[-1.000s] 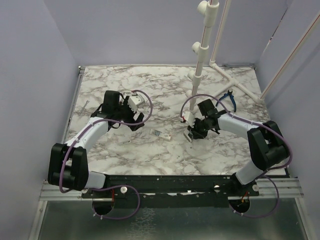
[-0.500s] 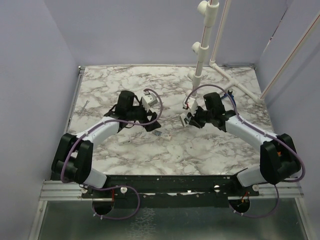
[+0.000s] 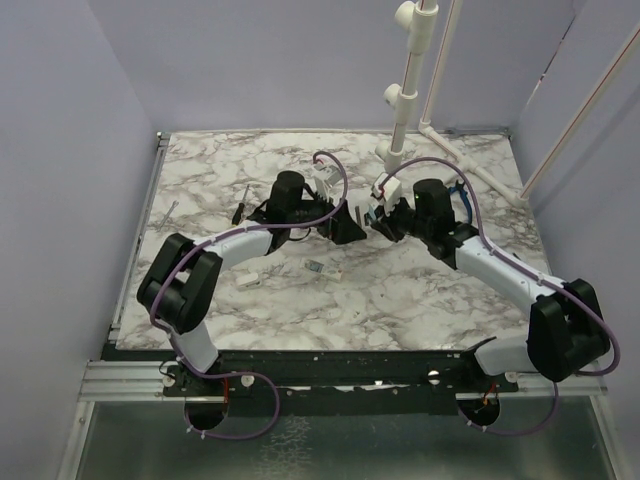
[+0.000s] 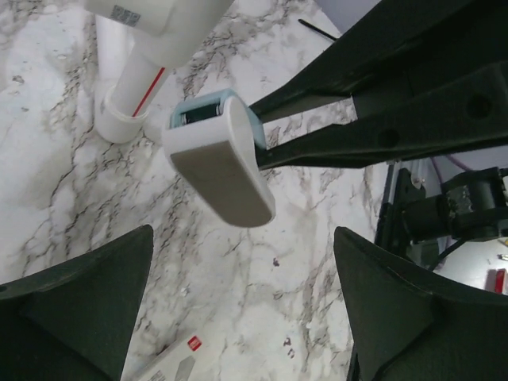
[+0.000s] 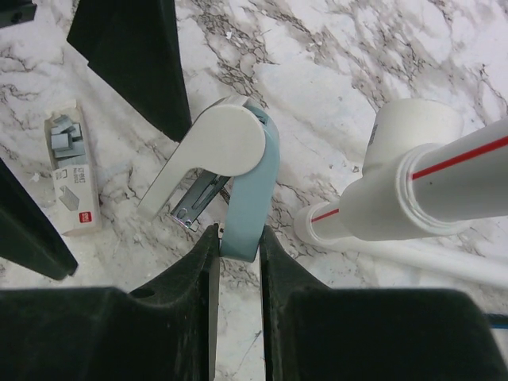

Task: Load the staples into the stapler
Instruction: Open the stapler at the center of the board.

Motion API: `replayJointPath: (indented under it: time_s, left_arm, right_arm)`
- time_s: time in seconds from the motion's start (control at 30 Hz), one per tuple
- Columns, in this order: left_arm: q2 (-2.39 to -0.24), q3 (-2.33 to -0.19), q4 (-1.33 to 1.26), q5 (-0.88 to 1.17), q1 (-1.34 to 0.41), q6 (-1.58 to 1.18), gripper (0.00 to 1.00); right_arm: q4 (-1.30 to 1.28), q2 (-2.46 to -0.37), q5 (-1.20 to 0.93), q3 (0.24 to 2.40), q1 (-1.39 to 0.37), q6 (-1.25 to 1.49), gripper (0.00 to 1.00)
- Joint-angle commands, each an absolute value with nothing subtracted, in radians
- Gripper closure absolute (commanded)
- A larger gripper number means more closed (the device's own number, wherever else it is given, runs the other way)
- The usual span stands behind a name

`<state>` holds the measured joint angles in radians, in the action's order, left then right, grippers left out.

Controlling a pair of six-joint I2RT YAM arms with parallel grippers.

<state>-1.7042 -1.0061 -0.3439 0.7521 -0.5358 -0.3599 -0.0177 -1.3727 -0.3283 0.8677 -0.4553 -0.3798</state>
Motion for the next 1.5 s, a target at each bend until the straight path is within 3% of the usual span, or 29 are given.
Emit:
replayJointPath:
  time_s: [0.0, 0.17, 0.47, 0.77, 0.93, 1.17, 1.47]
  left_arm:
    - [-1.745, -1.052, -0.425, 0.721, -0.563, -0.504, 0.05]
    - [-1.796, -1.091, -0.434, 0.729, -0.564, -0.546, 0.14]
    - [-1.827, -1.121, -0.434, 0.751, -0.569, -0.541, 0.41]
    - [-1.825, -1.090, -0.436, 0.884, -0.569, -0.479, 1.00]
    - [-1.810, -1.065, -0.361, 0.980, -0.569, -0.389, 1.00]
    - [-1.792, -1.112, 0.051, 1.010, -0.572, -0.037, 1.00]
    - [-1.756, -1.103, 0.269, 1.003, -0.580, 0.213, 1.00]
  right_arm:
    - [0.025, -1.333, -0.295, 0.843, -0.469, -0.342, 0.99]
    - [0.013, -1.322, -0.294, 0.838, -0.473, -0.337, 0.99]
    - [0.005, -1.323, -0.297, 0.822, -0.481, -0.362, 0.99]
    - [-0.038, -1.240, -0.229, 0.793, -0.482, -0.432, 0.99]
    - [-0.077, -1.193, -0.175, 0.793, -0.481, -0.502, 0.99]
    - [-0.110, -1.122, -0.119, 0.796, -0.481, -0.610, 0.99]
    - [-0.181, -1.110, -0.140, 0.862, -0.482, -0.696, 0.99]
